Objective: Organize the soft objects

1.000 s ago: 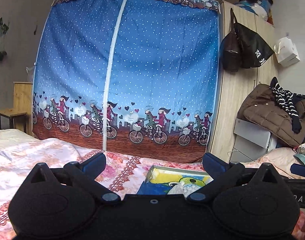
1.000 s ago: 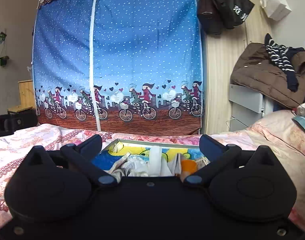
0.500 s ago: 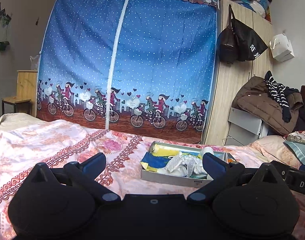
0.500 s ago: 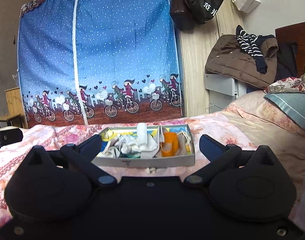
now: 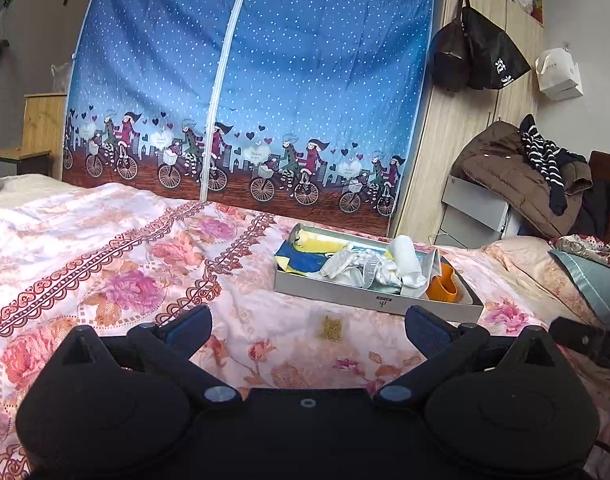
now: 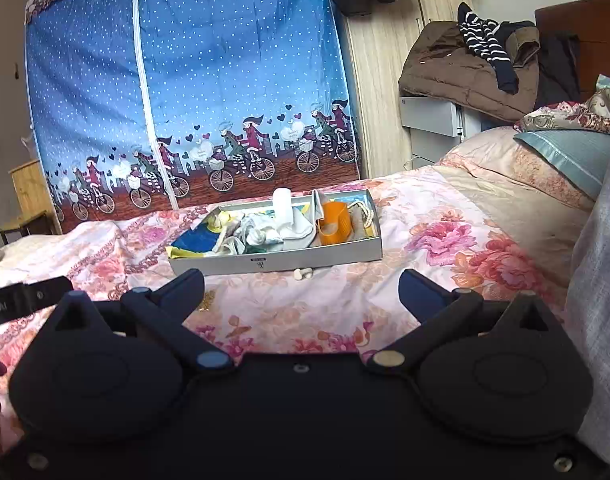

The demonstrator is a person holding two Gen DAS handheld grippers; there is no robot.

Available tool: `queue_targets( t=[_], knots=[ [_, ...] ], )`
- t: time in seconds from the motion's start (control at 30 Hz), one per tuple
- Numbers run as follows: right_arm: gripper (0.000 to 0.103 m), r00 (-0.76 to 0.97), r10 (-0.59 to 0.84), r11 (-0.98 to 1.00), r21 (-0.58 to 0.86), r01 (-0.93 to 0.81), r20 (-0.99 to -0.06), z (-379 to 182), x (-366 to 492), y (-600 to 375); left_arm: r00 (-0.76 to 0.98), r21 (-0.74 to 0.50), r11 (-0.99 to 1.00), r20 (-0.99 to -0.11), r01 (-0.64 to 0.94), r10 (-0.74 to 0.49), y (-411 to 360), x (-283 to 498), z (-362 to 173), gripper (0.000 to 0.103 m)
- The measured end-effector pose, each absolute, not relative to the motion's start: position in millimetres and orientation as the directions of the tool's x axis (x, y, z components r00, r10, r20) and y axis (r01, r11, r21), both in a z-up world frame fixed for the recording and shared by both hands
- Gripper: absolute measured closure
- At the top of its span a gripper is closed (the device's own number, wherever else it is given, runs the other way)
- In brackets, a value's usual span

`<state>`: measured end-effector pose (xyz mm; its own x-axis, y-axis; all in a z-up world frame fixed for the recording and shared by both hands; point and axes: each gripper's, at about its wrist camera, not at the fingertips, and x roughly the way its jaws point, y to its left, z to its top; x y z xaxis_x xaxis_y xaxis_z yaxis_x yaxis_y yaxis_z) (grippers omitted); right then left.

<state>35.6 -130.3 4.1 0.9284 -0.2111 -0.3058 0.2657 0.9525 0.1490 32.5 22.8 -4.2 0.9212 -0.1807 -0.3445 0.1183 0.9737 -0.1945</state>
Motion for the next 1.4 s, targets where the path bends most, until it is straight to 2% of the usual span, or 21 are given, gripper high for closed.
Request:
queue_targets(
  t=[0.4,0.87,1.4],
  knots=[
    [0.000,0.894,-0.183,0.969,0.079,0.234,-0.408,-19.3,54.3,-115.0,0.883,-0.167,0.983,-0.447,0.074,-0.142,18.1,56.6,-22.8,0.001],
    [0.000,0.885,-0.160,0.969,0.104,0.226,-0.437,-24.3,59.3,-110.3,0.874,-0.112,0.990,-0.467,0.087,-0.129,6.9,62.9,-29.9,0.001],
    [0.000,0.878,-0.155,0.971,0.092,0.219,-0.453,-24.5,59.4,-109.4,0.875,-0.114,0.990,-0.468,0.083,-0.127,7.8,63.7,-30.8,0.001]
  ],
)
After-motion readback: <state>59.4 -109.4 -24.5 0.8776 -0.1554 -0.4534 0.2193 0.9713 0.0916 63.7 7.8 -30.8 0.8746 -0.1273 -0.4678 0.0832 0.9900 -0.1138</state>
